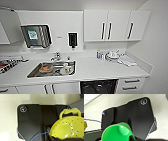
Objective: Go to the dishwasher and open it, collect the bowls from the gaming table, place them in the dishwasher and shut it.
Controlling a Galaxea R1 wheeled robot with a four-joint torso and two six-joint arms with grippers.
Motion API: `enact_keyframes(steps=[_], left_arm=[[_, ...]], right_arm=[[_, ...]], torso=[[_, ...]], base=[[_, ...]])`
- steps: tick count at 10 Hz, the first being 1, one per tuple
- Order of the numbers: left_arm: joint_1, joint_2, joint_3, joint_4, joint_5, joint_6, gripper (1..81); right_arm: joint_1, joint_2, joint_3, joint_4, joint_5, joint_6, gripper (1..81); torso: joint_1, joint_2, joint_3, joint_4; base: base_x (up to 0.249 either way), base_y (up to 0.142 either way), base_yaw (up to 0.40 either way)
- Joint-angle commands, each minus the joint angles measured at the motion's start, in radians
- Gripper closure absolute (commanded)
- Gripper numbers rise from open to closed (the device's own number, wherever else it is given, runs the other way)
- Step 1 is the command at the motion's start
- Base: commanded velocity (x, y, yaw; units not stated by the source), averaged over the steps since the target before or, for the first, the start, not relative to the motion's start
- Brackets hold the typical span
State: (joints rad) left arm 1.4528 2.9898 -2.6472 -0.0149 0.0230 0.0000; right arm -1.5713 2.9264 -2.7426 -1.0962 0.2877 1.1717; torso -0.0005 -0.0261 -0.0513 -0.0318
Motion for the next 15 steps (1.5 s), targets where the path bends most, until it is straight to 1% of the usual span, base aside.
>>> enact_keyframes(steps=[1, 8, 12, 14, 15], left_arm=[[-0.048, -0.001, 0.004, -0.004, 0.054, 0.003, 81.1], [-0.048, -0.001, 0.007, 0.001, 0.054, 0.003, 81.1], [-0.047, -0.006, 0.015, 0.003, 0.055, 0.003, 81.1], [-0.047, -0.026, 0.055, 0.004, 0.055, 0.003, 81.1], [-0.048, -0.055, 0.104, 0.004, 0.055, 0.003, 81.1]], right_arm=[[0.033, -0.011, -0.001, -0.007, -0.024, -0.006, 81.1], [0.033, -0.011, -0.002, -0.007, -0.024, -0.006, 81.1], [0.03, -0.011, -0.002, -0.007, -0.025, -0.006, 81.1], [0.026, -0.011, 0.002, -0.007, -0.024, -0.006, 81.1], [0.026, -0.011, 0.002, -0.008, -0.024, -0.006, 81.1]], torso=[[0.001, 0.0, 0.0, 0.0], [0.001, 0.0, 0.0, 0.0], [0.001, 0.0, 0.0, 0.0], [0.001, 0.0, 0.0, 0.0], [0.001, 0.0, 0.0, 0.0]], base=[[0.123, 0.0, 0.0], [0.113, 0.0, 0.0], [0.0, 0.0, 0.0], [0.0, 0.0, 0.0], [0.0, 0.0, 0.0]])
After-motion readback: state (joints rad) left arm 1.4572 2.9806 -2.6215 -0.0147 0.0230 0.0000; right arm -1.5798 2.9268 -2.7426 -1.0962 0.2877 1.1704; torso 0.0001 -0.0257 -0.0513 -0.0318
